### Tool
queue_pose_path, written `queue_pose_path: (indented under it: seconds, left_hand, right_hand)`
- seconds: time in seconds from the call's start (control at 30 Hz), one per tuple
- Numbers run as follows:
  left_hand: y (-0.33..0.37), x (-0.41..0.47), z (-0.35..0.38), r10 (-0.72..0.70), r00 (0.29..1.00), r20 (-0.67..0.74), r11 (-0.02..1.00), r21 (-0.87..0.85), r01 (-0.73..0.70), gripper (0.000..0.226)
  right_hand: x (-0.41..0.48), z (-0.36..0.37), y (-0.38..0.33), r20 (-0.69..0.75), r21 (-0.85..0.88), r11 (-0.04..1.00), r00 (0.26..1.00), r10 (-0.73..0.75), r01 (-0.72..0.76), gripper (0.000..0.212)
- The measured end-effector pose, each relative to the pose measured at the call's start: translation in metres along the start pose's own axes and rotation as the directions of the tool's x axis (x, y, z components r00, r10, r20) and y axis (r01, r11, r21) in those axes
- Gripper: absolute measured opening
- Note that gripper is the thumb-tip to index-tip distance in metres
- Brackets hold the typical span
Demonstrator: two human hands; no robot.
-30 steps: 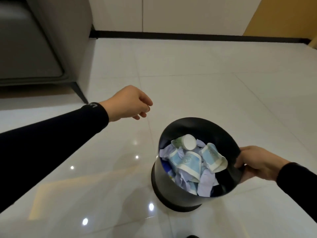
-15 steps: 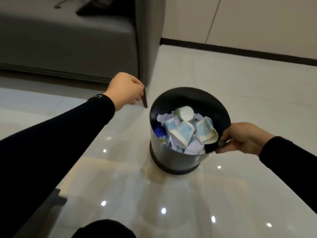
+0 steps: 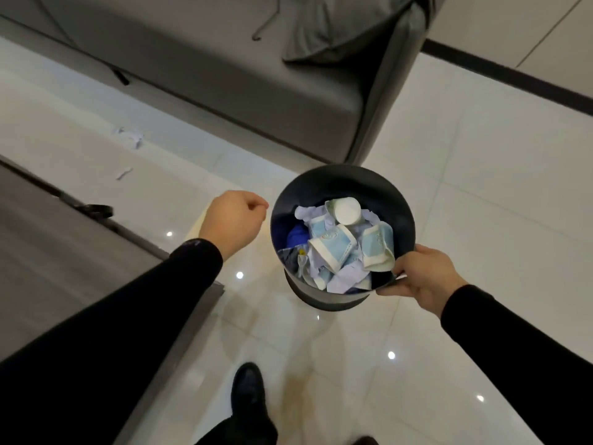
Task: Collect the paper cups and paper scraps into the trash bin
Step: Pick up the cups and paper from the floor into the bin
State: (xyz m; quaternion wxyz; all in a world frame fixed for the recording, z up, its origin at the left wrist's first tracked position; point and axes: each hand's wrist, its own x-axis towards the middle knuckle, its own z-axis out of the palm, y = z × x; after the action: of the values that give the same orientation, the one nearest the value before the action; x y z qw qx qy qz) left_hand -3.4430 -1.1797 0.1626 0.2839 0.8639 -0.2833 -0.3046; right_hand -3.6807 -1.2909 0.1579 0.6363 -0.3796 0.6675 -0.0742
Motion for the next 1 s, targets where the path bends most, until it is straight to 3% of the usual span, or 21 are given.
queue_pose_path:
  seconds: [0.2, 0.47, 0.67, 0.77, 1.0]
  left_hand:
    - [0.067, -0.049, -0.121, -0.058, 0.996, 0.060, 0.995, 0.085, 0.053, 0.025]
    - [0.114, -0.088, -0.279, -0.094, 0.993, -0.073, 0.995, 0.028, 0.096, 0.025]
    - [0.122, -0.098, -0.351, -0.185, 0.966, -0.182, 0.978, -0.132, 0.162, 0.013]
    - [0.131, -0.092, -0.371, -0.231, 0.944, -0.235, 0.969, -0.139, 0.202, 0.020]
    - [0.157, -0.047, -0.399, -0.389, 0.819, -0.422, 0.912, -0.299, 0.280, 0.024]
  right_hand:
    - [-0.115, 0.010, -0.093, 0.052, -0.092, 0.995, 0.998, 0.032, -0.027, 0.040]
    - [-0.226, 0.061, -0.223, 0.144, -0.197, 0.972, 0.984, -0.101, 0.128, 0.034]
    - [-0.258, 0.106, -0.298, 0.234, -0.186, 0.953, 0.952, -0.195, 0.240, 0.028]
    - [-0.257, 0.129, -0.334, 0.285, -0.149, 0.955, 0.936, -0.206, 0.256, 0.030]
    - [-0.220, 0.193, -0.425, 0.445, -0.157, 0.939, 0.870, -0.210, 0.307, 0.034]
